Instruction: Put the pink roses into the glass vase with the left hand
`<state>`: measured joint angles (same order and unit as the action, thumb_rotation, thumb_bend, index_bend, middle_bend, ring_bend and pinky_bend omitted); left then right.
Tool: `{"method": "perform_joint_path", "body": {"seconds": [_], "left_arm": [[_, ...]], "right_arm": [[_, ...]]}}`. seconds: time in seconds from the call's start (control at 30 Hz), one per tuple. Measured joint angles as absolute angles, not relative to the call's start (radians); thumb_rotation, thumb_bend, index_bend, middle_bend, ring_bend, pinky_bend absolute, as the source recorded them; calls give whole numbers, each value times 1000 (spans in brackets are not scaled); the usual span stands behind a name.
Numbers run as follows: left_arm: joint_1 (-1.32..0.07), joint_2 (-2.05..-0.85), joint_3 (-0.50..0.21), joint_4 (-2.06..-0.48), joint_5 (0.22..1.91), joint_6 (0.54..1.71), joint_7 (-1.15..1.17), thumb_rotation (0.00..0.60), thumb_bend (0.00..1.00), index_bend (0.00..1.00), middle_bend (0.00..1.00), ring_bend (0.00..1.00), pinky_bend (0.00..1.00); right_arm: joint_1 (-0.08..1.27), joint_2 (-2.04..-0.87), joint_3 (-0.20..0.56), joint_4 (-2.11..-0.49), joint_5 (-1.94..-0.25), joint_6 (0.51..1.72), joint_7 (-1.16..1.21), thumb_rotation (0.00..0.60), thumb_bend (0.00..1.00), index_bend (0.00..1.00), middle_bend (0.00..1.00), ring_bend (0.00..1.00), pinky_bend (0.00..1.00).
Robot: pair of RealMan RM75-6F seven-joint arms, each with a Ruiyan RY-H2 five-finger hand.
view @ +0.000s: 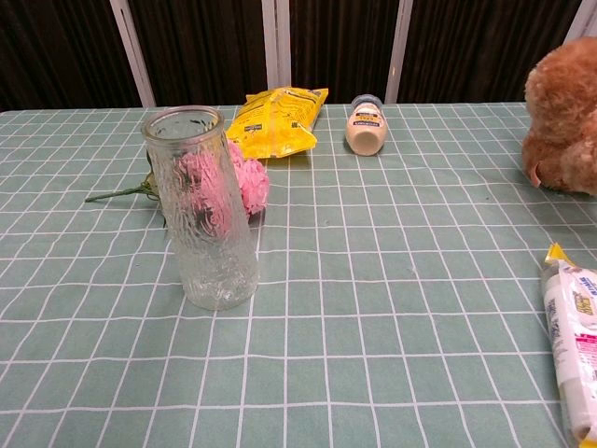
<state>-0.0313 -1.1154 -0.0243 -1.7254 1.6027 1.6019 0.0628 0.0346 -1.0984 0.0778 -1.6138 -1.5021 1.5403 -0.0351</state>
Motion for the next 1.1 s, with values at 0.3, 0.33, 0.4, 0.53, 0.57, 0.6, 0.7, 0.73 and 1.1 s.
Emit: {"method": "perform_joint_path", "body": {"seconds": [0.3, 0.33, 0.4, 0.53, 0.57, 0.6, 0.7, 0.73, 1.1], "left_arm": [[-23, -1110, -25, -1731, 1604, 1617, 60, 600, 387, 168, 88, 0, 0], [-22, -1110, -23, -1732, 1607, 1617, 61, 600, 387, 168, 88, 0, 0], [-21, -1109, -21, -1735, 1612, 1617, 61, 600, 387, 168, 88, 0, 0], [-22, -1109, -22, -1733, 1608, 1615, 64, 600, 388, 167, 87, 0, 0], [-23, -1110, -22, -1733, 1605, 1611, 66, 600, 387, 167, 87, 0, 0], [-25, -1111, -24, -1732, 1601, 1607, 67, 600, 388, 166, 87, 0, 0], [-29, -1113, -26, -1730, 1594, 1596, 68, 600, 385, 163, 87, 0, 0], [-30, -1113, -26, -1730, 1592, 1594, 67, 600, 378, 162, 87, 0, 0], [-65, -1112, -37, -1730, 1565, 1527, 115, 600, 260, 131, 77, 0, 0]], "right_arm": [[34, -1096, 76, -1613, -1503, 1538, -29, 600, 171, 123, 105, 37, 0], [34, -1095, 76, -1613, -1503, 1538, -28, 600, 171, 123, 105, 37, 0], [32, -1093, 76, -1616, -1504, 1542, -25, 600, 171, 123, 105, 37, 0], [29, -1093, 80, -1619, -1505, 1552, -24, 600, 170, 123, 105, 37, 0], [29, -1093, 80, -1619, -1504, 1552, -25, 600, 170, 123, 105, 37, 0], [29, -1093, 80, -1618, -1502, 1550, -26, 600, 170, 123, 105, 37, 0], [32, -1095, 80, -1616, -1496, 1539, -28, 600, 171, 123, 105, 37, 0], [33, -1095, 79, -1616, -1495, 1536, -29, 600, 171, 123, 105, 37, 0], [37, -1094, 73, -1615, -1503, 1525, -19, 600, 170, 123, 105, 37, 0]]}}
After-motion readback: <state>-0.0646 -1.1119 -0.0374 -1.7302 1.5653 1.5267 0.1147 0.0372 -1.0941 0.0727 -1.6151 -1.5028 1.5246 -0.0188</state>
